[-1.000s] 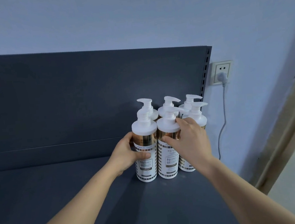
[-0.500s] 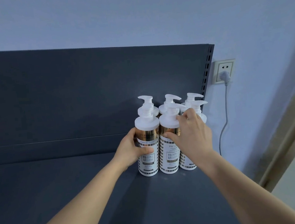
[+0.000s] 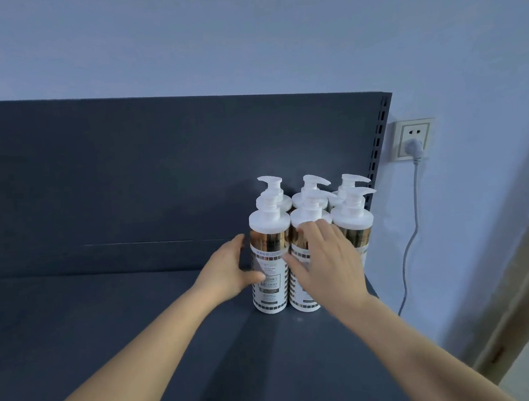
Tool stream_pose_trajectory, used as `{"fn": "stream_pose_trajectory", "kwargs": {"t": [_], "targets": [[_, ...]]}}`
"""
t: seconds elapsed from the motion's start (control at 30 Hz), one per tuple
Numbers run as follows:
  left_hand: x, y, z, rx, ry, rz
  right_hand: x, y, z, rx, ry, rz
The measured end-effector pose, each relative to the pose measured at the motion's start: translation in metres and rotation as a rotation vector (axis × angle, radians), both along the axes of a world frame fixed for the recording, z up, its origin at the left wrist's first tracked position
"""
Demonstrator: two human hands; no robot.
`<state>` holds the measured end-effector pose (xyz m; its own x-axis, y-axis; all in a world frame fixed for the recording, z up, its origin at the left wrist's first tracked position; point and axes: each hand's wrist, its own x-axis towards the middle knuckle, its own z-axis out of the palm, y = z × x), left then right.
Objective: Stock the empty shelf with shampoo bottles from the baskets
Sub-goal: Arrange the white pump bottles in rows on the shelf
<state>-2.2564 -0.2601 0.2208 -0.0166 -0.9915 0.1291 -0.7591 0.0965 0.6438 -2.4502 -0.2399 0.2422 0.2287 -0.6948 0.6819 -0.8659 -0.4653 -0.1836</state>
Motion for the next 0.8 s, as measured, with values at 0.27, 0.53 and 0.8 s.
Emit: {"fn": "stream_pose_trajectory", "kwargs": {"t": [0.27, 0.53, 0.8], "targets": [[0.052, 0.064, -0.002, -0.004, -0.537, 0.188, 0.057, 0.018, -0.028, 0.249, 0.241, 0.339], [0.129, 0.167, -0.012, 0.095, -0.769, 0.454, 0.139, 0.046, -0.044, 0.374, 0.47, 0.574], [0.207, 0.294, -0.016, 0.214, -0.779, 0.724, 0.242, 0.119, -0.043, 0.335, 0.545, 0.803]]}}
